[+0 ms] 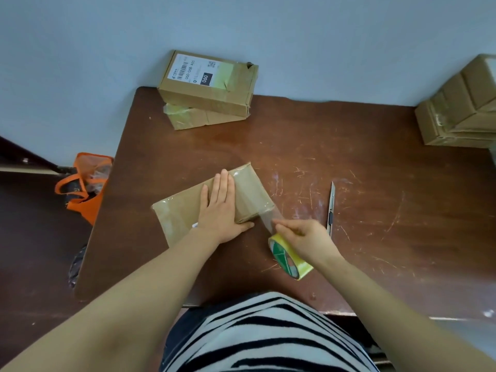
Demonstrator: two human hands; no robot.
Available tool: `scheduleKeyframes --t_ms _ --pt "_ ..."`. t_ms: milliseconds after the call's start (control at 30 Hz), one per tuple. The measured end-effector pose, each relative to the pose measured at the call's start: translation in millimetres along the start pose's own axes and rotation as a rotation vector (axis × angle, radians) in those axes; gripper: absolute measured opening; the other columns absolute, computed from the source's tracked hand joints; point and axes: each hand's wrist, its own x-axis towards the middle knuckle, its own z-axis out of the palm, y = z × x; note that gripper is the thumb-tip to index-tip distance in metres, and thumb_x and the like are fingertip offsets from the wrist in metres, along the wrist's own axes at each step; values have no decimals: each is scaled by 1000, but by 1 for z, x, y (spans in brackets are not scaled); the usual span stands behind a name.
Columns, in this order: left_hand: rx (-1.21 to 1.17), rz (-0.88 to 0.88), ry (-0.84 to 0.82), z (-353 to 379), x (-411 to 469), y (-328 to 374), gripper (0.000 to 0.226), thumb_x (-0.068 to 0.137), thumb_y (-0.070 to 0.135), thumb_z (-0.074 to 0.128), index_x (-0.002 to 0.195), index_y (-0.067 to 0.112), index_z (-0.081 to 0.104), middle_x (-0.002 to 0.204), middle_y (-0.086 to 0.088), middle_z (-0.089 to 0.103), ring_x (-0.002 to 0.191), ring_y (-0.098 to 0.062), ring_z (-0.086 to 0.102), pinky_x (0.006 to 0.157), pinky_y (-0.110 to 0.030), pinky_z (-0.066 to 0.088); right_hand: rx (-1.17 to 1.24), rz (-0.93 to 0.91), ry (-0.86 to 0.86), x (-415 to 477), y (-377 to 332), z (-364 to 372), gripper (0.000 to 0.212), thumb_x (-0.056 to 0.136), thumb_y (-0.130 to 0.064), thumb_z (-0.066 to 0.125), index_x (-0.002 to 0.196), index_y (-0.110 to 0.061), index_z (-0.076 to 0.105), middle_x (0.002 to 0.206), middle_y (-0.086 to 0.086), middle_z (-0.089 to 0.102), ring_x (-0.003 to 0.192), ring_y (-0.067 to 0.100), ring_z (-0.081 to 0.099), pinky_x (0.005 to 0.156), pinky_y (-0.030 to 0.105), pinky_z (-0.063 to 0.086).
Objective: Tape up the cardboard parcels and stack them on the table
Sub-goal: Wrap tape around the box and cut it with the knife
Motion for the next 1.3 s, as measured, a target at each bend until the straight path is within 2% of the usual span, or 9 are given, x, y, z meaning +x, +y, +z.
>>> scheduleKeyframes --t_ms 100,267,433,600,800,967,1100,1233,1300 --pt "-26 20 -51 -8 -1 0 121 76 58 61 146 9 -25 153 -6 -34 140 -20 -31 110 -41 -21 -172 92 -96 18 -7 7 26 95 -35 52 114 -30 69 99 -8 73 53 -2 52 52 15 41" --pt "-150 54 37 -30 -3 7 92 87 38 46 149 8 -16 156 -9 -24 143 -20 -24 114 -40 -18 -159 215 -212 39 -23 10 29 93 -42 51 90 -22 72 34 -9 48 31 3 44 42 21 30" --pt "-115 -30 249 -29 38 62 76 94 57 6 149 8 -13 158 -10 -17 145 -21 -17 113 -34 -18 -104 227 -219 43 -25 10 26 91 -28 52 102 -13 70 79 5 64 65 20 54 59 28 43" --pt "-17 -30 186 0 53 56 85 91 63 6 148 3 -13 157 -17 -17 145 -26 -18 117 -38 -12 -84 230 -221 40 -25 4 34 96 -22 48 65 -17 59 58 -1 46 53 14 43 53 26 37" --pt "22 -6 249 -4 47 48 88 89 67 2 148 3 -13 158 -16 -13 146 -25 -14 118 -37 -10 30 242 -252 37 -28 2 26 98 -20 45 97 -10 69 86 11 63 90 33 66 85 40 54" --pt "42 -23 171 -2 44 45 93 84 72 -5 145 3 -19 153 -13 -26 141 -20 -26 114 -35 -17 4 255 -244 38 -29 2 26 98 -22 46 99 -9 68 84 9 63 79 25 60 76 32 51" --pt "31 23 67 -6 46 42 88 91 67 8 147 4 -17 155 -12 -25 142 -20 -26 114 -36 -18 63 262 -256 38 -31 2 26 97 -20 47 102 -8 68 92 14 68 86 32 67 83 41 55" --pt "-189 271 88 -27 32 25 78 92 45 28 151 5 -3 153 -9 -28 139 -17 -30 117 -39 -11 112 300 -219 37 -29 0 26 92 -15 45 73 -11 62 63 2 56 58 20 54 57 28 44" --pt "-137 395 127 -28 11 14 85 77 39 39 151 4 14 159 -11 -9 147 -24 -9 118 -39 1 154 343 -181 36 -27 -2 33 92 -16 42 61 -14 55 54 -1 45 48 15 41 51 25 31"
